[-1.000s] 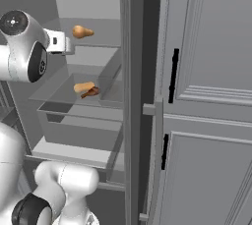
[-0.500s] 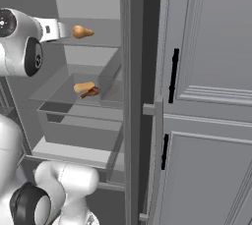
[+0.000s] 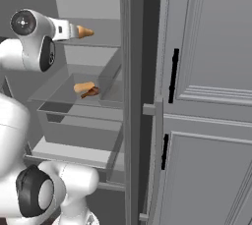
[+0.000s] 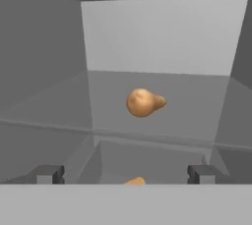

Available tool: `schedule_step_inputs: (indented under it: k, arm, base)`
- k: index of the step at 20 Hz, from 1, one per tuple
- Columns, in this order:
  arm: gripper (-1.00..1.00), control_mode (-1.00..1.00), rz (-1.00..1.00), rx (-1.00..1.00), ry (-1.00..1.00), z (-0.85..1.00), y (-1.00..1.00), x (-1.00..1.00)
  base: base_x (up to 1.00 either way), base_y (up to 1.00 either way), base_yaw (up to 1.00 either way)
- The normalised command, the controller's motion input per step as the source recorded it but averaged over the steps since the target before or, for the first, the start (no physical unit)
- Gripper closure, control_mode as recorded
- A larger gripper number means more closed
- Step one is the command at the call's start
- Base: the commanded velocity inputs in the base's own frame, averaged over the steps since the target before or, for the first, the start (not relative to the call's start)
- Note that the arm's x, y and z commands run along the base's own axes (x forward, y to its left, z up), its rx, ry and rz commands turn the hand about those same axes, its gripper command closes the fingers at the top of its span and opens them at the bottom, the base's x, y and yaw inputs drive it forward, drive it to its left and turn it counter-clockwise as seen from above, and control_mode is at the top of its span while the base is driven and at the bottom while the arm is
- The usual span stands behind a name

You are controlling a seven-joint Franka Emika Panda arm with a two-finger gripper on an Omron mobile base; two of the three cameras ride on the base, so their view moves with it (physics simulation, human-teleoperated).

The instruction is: Place one squash and one chicken drumstick in each tupperware on the nearby counter, to pack two identical lunches.

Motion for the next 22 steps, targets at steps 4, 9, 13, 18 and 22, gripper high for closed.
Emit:
schedule_step_inputs:
  k: [4, 9, 13, 18, 22]
  arm:
    - [-1.0, -1.0, -0.04, 0.05, 0.05, 0.07, -0.08, 0.12]
    - [-1.0, -1.0, -0.07, 0.0, 0.14, 0.0, -0.15, 0.34]
    - [-1.0, -1.0, -0.08, 0.0, 0.1, 0.0, -0.01, 0.69]
    - [-1.0, -1.0, 0.0, 0.0, 0.01, 0.0, 0.12, 0.51]
    - [-1.0, -1.0, 0.01, 0.0, 0.01, -0.02, 0.02, 0.43]
  base:
    - [0.0, 0.0, 0.0]
    - [0.0, 0.0, 0.0]
    - [0.0, 0.0, 0.0]
    - [0.0, 0.0, 0.0]
    - [0.0, 0.0, 0.0]
